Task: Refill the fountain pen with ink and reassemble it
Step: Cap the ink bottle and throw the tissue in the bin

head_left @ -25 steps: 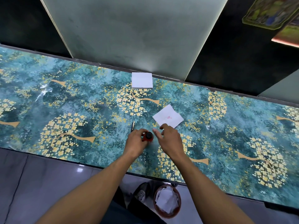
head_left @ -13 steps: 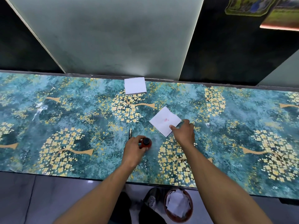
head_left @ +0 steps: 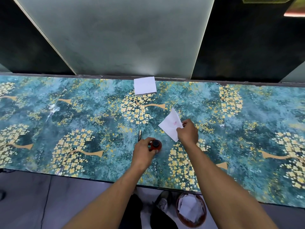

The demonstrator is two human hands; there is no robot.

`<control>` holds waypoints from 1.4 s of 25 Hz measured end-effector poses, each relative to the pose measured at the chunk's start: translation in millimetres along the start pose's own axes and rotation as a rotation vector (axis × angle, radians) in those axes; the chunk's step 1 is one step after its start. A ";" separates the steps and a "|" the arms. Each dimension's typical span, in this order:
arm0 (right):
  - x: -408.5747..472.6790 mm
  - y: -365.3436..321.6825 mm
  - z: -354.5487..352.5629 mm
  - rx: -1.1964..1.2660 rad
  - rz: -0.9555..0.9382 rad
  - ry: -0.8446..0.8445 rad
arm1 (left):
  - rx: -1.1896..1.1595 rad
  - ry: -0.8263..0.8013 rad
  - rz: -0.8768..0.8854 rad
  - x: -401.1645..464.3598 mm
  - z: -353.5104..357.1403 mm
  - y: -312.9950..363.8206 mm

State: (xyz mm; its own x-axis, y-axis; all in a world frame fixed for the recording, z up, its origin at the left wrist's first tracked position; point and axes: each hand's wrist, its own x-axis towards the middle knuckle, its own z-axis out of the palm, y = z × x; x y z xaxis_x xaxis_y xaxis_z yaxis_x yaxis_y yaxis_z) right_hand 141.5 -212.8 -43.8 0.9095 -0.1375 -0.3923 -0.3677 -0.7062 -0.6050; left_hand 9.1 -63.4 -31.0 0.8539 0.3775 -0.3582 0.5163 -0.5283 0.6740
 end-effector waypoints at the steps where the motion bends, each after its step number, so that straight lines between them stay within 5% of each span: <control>1: -4.2 1.5 -2.3 0.088 -0.012 -0.009 | 0.001 0.000 0.002 -0.9 -0.2 1.3; 5: -28.4 10.4 -19.8 0.376 0.006 -0.034 | 0.003 -0.016 0.017 -5.9 -3.0 4.2; 12: -95.4 52.5 -36.6 0.513 0.111 0.037 | 0.021 -0.124 0.033 -33.8 -15.1 -3.2; 25: -273.9 130.7 -28.0 0.587 0.255 0.283 | 0.265 -0.351 0.330 -155.8 -9.3 -61.9; 35: -305.9 286.7 23.6 0.492 0.529 0.363 | 0.489 -0.612 0.417 -198.5 103.4 -133.1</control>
State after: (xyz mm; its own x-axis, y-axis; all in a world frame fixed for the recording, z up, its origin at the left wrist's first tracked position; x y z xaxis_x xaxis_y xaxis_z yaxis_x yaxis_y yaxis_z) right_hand -246.6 -356.8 -113.6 0.5662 -0.6443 -0.5141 -0.7334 -0.1091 -0.6710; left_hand -222.5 -146.6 -116.5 0.7918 -0.3166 -0.5224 0.0061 -0.8510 0.5251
